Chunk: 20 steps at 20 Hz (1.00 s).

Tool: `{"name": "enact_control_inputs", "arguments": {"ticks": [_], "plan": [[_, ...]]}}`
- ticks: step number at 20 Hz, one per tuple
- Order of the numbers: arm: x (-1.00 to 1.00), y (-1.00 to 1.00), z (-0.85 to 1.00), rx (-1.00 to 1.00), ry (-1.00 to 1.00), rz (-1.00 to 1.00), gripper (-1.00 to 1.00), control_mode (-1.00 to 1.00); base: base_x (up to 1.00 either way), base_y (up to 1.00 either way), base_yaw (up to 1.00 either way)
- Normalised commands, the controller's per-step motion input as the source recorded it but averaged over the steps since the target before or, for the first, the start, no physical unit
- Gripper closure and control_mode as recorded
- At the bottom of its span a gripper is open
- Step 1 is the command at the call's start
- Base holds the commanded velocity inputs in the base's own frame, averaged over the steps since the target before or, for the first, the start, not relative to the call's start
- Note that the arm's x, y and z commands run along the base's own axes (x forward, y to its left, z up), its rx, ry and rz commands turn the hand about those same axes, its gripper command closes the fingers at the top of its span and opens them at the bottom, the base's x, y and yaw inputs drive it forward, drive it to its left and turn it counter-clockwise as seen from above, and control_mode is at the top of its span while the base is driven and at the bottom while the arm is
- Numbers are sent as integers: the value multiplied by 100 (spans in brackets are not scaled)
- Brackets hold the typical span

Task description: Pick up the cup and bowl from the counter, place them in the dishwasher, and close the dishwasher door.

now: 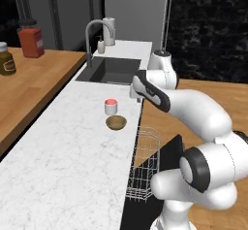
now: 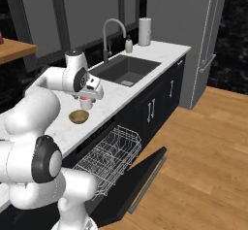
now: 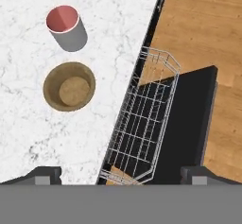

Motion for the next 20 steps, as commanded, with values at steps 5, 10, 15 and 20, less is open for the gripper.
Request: {"name": "enact_control_inputs", "arguments": {"ticks": [5,10,15,20], "plan": [[64,45,-44,2,-1,-1,-100,-100,0,0,0],[58,44,-21,5,-2,0,-100,-100,0,0,0],[62,19,-15,5,-7,0,-100,-100,0,0,0],[45,1,-26,1,-4,-1,-100,-100,0,0,0]]}}
